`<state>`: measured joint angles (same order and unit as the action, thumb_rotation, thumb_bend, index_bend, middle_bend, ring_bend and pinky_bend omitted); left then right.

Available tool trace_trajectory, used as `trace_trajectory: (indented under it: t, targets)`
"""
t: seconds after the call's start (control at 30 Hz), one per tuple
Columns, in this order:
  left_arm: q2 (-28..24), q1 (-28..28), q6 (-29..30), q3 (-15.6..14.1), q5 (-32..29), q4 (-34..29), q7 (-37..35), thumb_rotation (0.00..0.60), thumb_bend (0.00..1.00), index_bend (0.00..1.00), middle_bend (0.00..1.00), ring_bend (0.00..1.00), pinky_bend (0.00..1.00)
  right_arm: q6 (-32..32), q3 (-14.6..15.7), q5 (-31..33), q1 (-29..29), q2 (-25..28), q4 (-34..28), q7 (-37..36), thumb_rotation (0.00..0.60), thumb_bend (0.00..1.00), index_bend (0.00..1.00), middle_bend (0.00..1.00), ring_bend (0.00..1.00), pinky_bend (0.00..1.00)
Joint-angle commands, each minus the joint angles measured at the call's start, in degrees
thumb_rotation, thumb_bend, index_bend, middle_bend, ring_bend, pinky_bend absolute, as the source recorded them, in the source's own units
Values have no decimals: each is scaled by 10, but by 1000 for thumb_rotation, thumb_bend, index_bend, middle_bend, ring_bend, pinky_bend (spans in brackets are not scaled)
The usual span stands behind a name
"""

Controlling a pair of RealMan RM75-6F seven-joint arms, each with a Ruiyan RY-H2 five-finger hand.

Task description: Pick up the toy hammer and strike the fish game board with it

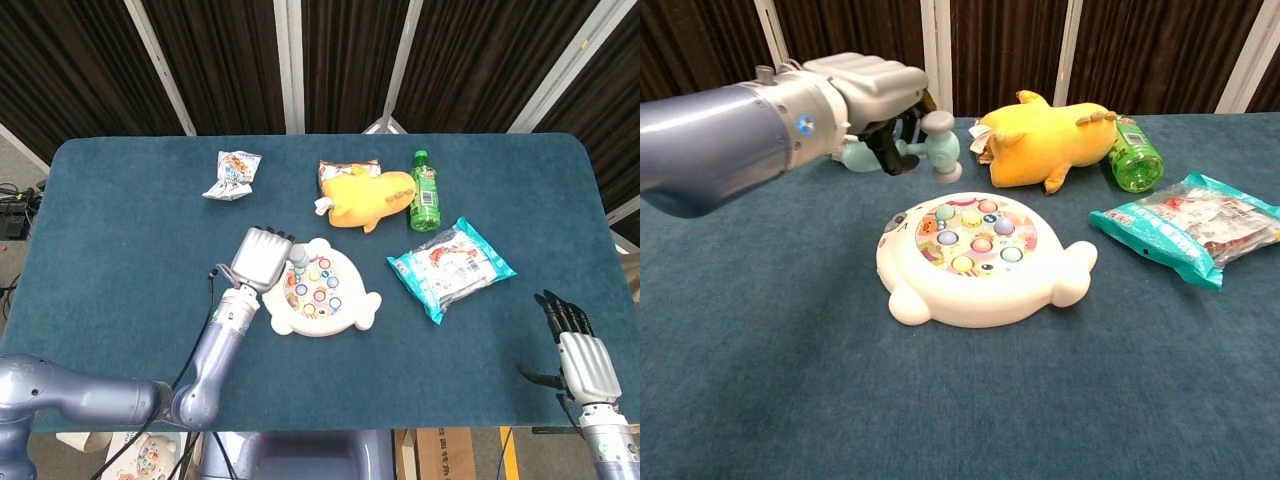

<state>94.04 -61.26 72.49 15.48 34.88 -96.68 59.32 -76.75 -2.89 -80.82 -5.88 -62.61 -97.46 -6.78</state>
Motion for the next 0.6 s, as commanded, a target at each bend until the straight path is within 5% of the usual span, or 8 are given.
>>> trace_trajectory:
  t: [0.03, 0.4, 0.6]
  targets:
    - [-46, 41, 9, -31, 28, -38, -38, 600, 588, 627, 493, 433, 567, 0, 1, -1, 0, -2, 0, 6, 600, 191, 0, 0, 0, 0]
    - [-135, 150, 9, -139, 132, -56, -157, 600, 588, 623, 492, 433, 567, -10, 5, -10, 2, -9, -2, 34, 600, 191, 0, 0, 0, 0]
    - [-148, 184, -11, -173, 170, -33, -207, 600, 588, 622, 492, 433, 567, -12, 7, -12, 3, -12, -2, 43, 600, 191, 0, 0, 0, 0]
